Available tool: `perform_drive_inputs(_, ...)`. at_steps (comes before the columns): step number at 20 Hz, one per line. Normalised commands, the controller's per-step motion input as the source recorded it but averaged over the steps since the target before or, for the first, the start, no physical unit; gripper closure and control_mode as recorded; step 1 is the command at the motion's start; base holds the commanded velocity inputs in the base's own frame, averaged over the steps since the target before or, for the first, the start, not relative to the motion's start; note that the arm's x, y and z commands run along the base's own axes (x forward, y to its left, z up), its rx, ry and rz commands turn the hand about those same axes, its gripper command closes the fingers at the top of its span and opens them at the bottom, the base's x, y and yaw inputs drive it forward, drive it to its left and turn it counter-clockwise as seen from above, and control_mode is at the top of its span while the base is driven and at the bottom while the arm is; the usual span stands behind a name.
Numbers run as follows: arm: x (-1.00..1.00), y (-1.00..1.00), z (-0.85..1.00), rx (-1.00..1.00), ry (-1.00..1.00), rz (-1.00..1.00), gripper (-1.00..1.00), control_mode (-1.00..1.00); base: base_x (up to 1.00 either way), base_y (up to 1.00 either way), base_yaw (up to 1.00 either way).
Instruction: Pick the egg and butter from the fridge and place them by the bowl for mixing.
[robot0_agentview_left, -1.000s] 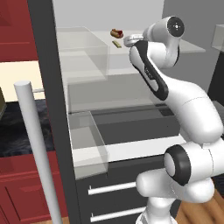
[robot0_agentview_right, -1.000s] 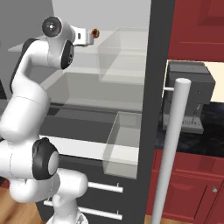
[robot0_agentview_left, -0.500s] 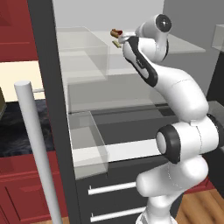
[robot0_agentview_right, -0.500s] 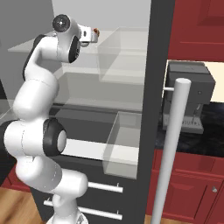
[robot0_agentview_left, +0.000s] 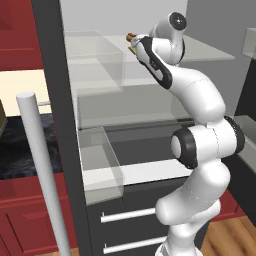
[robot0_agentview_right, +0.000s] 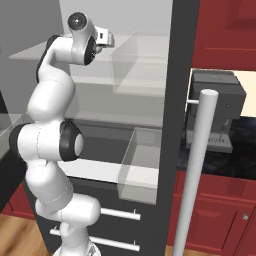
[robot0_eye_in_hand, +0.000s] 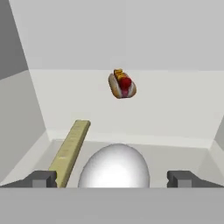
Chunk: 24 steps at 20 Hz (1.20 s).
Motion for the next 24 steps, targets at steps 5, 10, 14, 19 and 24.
perform_drive_inputs(5, 0.24, 0.03, -0.04, 0.00, 0.01, 0.00, -1.00, -1.00, 0.00, 0.00, 0.00)
perform_drive_inputs(10, 0.03, 0.01, -0.12, 0.00, 0.00, 0.00, -1.00, -1.00, 0.00, 0.00, 0.00)
perform_drive_inputs(14, -0.02, 0.02, -0.16, 0.00, 0.00, 0.00, -1.00, -1.00, 0.00, 0.00, 0.00)
perform_drive_inputs(19, 0.10, 0.01, -0.20, 0.00, 0.00, 0.00, -1.00, -1.00, 0.00, 0.00, 0.00)
perform_drive_inputs(24, 0.32, 0.06, -0.15, 0.00, 0.00, 0.00, -1.00, -1.00, 0.00, 0.00, 0.00)
